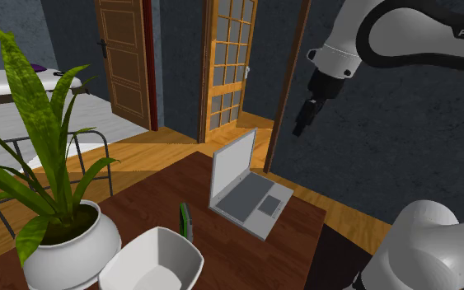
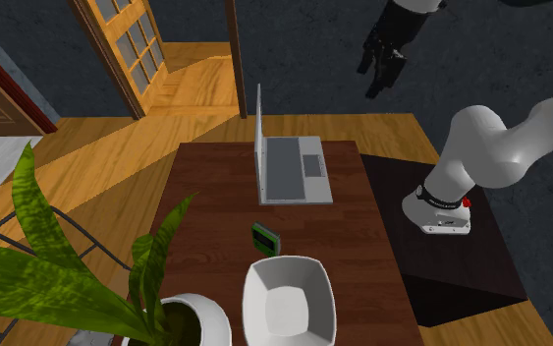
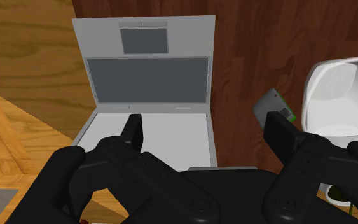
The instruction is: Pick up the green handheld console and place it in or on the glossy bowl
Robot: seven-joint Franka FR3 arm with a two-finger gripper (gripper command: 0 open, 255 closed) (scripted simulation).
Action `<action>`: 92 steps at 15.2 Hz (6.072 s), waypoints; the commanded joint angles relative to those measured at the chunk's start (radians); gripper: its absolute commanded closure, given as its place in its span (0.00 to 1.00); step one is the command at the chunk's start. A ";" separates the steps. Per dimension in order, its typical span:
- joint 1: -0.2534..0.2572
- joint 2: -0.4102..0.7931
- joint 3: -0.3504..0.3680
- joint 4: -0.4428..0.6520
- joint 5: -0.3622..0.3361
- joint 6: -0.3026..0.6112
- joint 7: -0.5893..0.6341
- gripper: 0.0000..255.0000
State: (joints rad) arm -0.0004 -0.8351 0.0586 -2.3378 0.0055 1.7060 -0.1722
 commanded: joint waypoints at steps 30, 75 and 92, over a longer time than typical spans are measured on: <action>-0.043 0.901 0.456 0.150 -0.229 0.662 0.760 0.00; -0.005 1.047 0.451 0.332 -0.314 0.590 0.851 1.00; -0.019 0.952 0.471 0.455 -0.222 0.393 0.771 1.00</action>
State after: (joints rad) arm -0.0210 0.1243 0.5270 -1.8883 -0.2221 2.1120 0.5999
